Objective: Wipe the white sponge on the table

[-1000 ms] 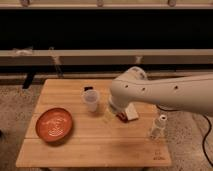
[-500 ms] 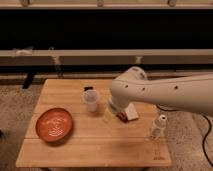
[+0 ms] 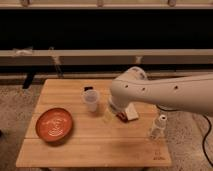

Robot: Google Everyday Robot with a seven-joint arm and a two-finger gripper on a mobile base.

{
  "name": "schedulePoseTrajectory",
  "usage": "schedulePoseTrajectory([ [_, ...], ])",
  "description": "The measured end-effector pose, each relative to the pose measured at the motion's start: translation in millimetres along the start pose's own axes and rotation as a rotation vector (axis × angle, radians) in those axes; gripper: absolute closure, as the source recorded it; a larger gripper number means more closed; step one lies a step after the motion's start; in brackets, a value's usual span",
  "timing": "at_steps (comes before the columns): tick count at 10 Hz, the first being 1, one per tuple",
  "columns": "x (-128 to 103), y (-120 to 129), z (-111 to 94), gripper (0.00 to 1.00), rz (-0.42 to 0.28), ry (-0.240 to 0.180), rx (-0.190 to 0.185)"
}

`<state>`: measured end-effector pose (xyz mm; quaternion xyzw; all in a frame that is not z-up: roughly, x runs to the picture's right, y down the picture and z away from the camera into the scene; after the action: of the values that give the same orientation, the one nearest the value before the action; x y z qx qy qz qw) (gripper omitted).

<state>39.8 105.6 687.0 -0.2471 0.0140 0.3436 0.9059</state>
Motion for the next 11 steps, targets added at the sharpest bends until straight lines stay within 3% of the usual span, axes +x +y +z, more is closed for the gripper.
schedulePoseTrajectory([
  [5,0,0,0,0.20,0.003,0.001,0.000],
  [7,5,-7,3,0.20,0.039,0.017,0.007],
  [9,19,-33,10,0.20,0.094,0.050,0.030],
  [11,33,-77,29,0.20,0.162,0.093,0.055],
])
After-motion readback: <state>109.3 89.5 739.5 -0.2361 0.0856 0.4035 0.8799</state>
